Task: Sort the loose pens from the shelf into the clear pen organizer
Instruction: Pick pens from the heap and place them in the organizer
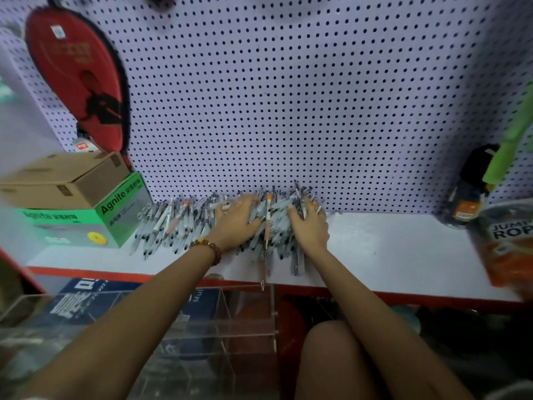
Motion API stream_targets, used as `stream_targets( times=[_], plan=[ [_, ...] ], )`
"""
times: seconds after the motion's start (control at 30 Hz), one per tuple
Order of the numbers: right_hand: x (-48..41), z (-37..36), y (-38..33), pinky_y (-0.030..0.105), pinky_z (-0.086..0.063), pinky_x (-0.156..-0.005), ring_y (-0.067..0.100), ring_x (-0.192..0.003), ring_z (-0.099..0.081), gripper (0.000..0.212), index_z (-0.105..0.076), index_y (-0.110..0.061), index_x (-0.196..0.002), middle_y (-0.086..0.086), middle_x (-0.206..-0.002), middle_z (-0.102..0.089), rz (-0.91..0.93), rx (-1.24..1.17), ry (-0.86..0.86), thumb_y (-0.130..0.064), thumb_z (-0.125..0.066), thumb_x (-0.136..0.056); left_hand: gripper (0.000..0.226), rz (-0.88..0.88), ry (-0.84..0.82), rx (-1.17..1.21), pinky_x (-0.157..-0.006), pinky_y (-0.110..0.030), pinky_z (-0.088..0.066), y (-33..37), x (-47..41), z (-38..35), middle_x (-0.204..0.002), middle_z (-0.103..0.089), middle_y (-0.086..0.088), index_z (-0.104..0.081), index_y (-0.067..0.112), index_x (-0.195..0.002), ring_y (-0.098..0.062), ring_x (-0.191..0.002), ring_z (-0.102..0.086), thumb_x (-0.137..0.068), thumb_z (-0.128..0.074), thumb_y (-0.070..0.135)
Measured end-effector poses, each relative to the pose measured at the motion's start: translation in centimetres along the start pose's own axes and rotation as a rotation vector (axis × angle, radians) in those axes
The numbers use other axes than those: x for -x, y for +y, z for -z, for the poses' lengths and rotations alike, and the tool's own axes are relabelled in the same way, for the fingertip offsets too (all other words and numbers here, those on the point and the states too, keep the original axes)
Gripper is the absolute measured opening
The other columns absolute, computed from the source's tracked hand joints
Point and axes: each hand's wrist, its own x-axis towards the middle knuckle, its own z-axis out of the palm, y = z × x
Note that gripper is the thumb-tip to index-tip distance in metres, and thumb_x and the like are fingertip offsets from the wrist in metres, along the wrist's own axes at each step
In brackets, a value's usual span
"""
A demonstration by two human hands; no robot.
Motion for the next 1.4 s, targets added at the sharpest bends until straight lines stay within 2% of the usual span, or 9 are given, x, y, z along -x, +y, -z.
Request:
stream_targets(
  times=[0.23,0.4,0.57,0.7,0.83,0.93,1.07,1.23,1.4],
  plan=[
    [0.4,1.4,2.3,0.046,-0.015,-0.118,0.032,-0.146,-0.01,0.06,-0.03,-0.027,-0.149,0.012,-0.159,-0.013,-0.12,-0.041,0.107,-0.055,-0.036,-0.096,0.052,-0.154,-0.034,-0.087,-0.116,-0.057,-0.01,1.2,-0.5,-1.8,-0.159,-0.017,0.0,-0.022,0.029,-0.15,-0.022,-0.148,0.002,-0.101,-0.036,0.04],
    [-0.1,2.0,2.7,0.043,-0.01,-0.119,0.03,-0.146,-0.013,0.065,-0.02,-0.021,-0.152,0.015,-0.158,-0.017,-0.11,0.019,0.129,-0.053,-0.036,-0.097,0.058,-0.217,-0.031,-0.257,-0.111,-0.057,-0.021,2.1,-1.2,-2.3,-0.156,-0.026,0.001,-0.031,0.03,-0.147,-0.026,-0.147,-0.006,-0.095,-0.025,0.054],
    [-0.6,2.3,3.3,0.043,-0.026,-0.115,0.031,-0.142,-0.025,0.062,-0.025,-0.015,-0.149,0.013,-0.157,-0.022,-0.071,-0.134,0.174,-0.045,-0.042,-0.098,0.048,-0.25,0.055,-0.191,-0.113,-0.056,0.006,1.7,-0.4,-1.4,-0.155,-0.03,0.003,-0.039,0.03,-0.143,-0.019,-0.145,-0.02,-0.098,-0.035,0.046],
    [0.0,2.6,3.9,0.04,-0.036,-0.104,0.028,-0.134,-0.039,0.055,-0.027,-0.013,-0.149,0.009,-0.154,-0.027,-0.029,-0.237,0.249,-0.034,-0.043,-0.1,0.052,-0.195,0.035,-0.18,-0.116,-0.046,-0.014,0.2,-0.2,-0.6,-0.154,-0.031,-0.001,-0.038,0.023,-0.145,-0.018,-0.143,-0.026,-0.097,-0.047,0.042],
    [0.0,2.7,4.4,0.04,-0.025,-0.116,0.029,-0.141,-0.028,0.057,-0.03,-0.002,-0.146,0.015,-0.153,-0.029,-0.049,-0.139,0.265,-0.037,-0.038,-0.102,0.056,-0.151,-0.005,-0.155,-0.11,-0.039,-0.031,0.5,-0.4,-0.3,-0.154,-0.033,-0.004,-0.036,0.02,-0.146,-0.021,-0.141,-0.031,-0.097,-0.047,0.044],
    [0.2,3.4,5.2,0.047,-0.027,-0.113,0.033,-0.136,-0.034,0.06,-0.039,0.0,-0.139,0.02,-0.147,-0.037,-0.037,0.068,0.237,-0.045,-0.025,-0.101,0.059,-0.085,-0.049,-0.165,-0.111,-0.045,-0.033,1.4,-1.0,-0.2,-0.156,-0.029,-0.003,-0.03,0.024,-0.149,-0.02,-0.142,-0.028,-0.097,-0.046,0.046],
    [0.4,5.4,6.4,0.037,-0.02,-0.118,0.025,-0.144,-0.022,0.053,-0.024,-0.006,-0.149,0.013,-0.156,-0.024,0.034,0.067,0.137,-0.035,-0.023,-0.105,0.066,-0.049,-0.065,-0.178,-0.115,-0.052,-0.02,2.1,-0.9,-0.4,-0.159,-0.021,-0.003,-0.02,0.024,-0.152,-0.021,-0.145,-0.02,-0.096,-0.048,0.045],
    [-0.4,8.6,8.1,0.036,-0.044,-0.092,0.034,-0.114,-0.054,0.037,-0.048,-0.006,-0.133,0.02,-0.135,-0.049,0.011,0.097,0.09,-0.016,-0.047,-0.097,0.064,-0.109,-0.002,-0.179,-0.117,-0.052,-0.012,3.3,0.3,0.7,-0.158,-0.022,-0.005,-0.022,0.021,-0.151,-0.02,-0.145,-0.017,-0.096,-0.052,0.035],
    [0.8,10.2,7.7,0.032,-0.04,-0.063,0.02,-0.074,-0.057,0.033,-0.046,-0.01,-0.113,0.007,-0.091,-0.058,-0.066,0.165,-0.044,-0.037,-0.053,-0.095,0.054,-0.233,0.118,-0.111,-0.115,-0.051,-0.017,4.9,1.6,1.8,-0.145,-0.041,-0.005,-0.037,0.02,-0.143,-0.022,-0.138,-0.031,-0.092,-0.054,0.026]
  ],
)
